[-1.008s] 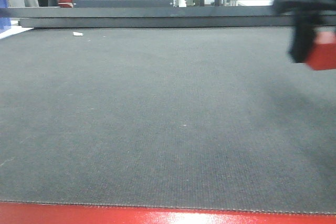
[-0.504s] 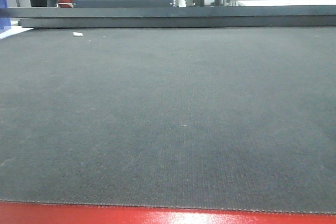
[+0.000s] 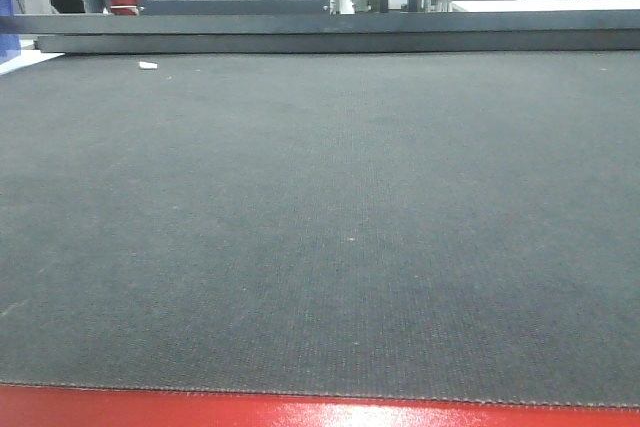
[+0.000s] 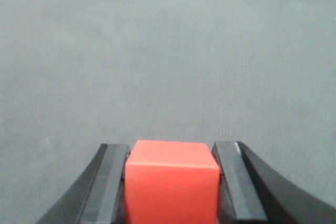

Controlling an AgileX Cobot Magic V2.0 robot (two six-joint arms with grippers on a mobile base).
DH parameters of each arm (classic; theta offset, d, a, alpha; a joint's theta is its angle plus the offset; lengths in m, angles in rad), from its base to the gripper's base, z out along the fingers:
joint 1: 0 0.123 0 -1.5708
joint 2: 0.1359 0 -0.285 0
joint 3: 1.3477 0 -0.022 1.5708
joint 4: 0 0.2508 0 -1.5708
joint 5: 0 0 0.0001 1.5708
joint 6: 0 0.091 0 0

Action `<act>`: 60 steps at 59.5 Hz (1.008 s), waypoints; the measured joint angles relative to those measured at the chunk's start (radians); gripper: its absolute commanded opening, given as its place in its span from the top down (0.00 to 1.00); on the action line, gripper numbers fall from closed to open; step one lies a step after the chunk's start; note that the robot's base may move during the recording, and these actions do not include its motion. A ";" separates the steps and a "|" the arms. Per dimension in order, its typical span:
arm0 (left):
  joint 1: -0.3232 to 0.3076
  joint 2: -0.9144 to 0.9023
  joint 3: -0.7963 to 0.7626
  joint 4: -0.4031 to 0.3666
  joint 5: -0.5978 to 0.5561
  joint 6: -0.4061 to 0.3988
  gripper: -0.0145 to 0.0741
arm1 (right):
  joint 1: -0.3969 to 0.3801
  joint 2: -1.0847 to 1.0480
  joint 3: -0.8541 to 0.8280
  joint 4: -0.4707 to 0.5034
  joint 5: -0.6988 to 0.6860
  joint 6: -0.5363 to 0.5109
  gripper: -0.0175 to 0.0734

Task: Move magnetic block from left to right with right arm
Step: 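Hold the red cube in the right gripper while the base turns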

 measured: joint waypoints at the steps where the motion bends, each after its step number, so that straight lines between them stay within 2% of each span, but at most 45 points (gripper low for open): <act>1: 0.000 0.000 0.000 0.000 0.000 0.000 0.97 | 0.000 -0.009 0.000 0.000 0.000 0.000 0.57; 11: 0.000 0.000 0.000 0.000 0.000 0.000 0.97 | 0.000 -0.062 0.000 -0.002 0.002 0.000 0.57; 60: 0.000 0.000 0.000 0.000 0.000 0.000 0.97 | 0.000 -0.062 0.000 -0.002 0.004 -0.002 0.57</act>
